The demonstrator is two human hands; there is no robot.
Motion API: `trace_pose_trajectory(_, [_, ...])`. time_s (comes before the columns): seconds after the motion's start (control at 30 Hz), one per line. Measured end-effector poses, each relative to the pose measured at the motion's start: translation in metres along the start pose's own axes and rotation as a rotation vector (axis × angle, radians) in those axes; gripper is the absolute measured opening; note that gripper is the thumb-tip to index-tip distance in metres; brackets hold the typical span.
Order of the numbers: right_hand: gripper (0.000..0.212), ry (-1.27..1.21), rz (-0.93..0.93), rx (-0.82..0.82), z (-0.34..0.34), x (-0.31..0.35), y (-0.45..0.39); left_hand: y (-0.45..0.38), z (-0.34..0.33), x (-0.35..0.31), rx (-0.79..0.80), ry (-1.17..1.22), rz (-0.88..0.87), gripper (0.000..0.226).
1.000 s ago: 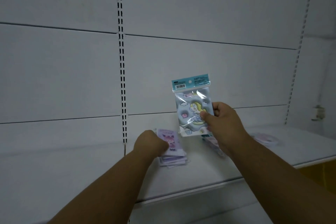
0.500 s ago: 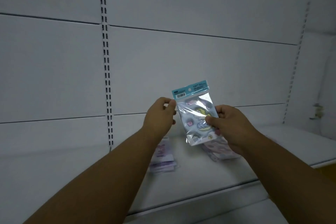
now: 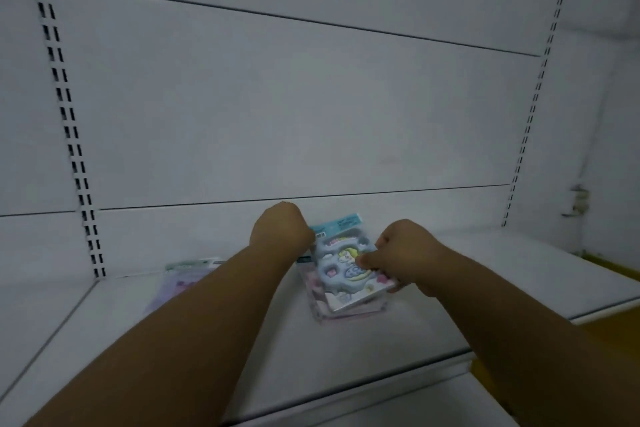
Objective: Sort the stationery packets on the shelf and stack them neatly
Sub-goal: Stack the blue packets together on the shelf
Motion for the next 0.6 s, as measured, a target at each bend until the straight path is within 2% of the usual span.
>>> trace_pose_trajectory(0.13, [0.039,0.162,0.041,0.104,-0.013,-0.005,-0.018,-0.008,-0.017,0.011,0.041,-0.144,0.080,0.025])
trace_pose_trajectory(0.3, [0.048,0.362,0.137,0.211,-0.024,-0.005,-0.024,-0.010,-0.021,0.013,0.012,-0.223,0.121,0.028])
trace_pose_trajectory(0.43, [0.048,0.550,0.309,0.140,-0.028,0.013,-0.032,-0.006,-0.018,0.016,-0.024,-0.227,0.136,0.031])
trace_pose_trajectory(0.6, [0.026,0.395,0.548,-0.010,-0.037,0.059,-0.032,0.007,0.010,0.040,-0.099,-0.143,0.122,0.024])
Point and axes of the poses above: each hand's wrist, its own y-axis away from the middle knuckle, its own z-axis out of the back of the hand, x = y × z, the point moved 9 cm from there along -y, towards the middle knuckle, and after that the axes turned 15 degrees about z, right-handed, at the moved point
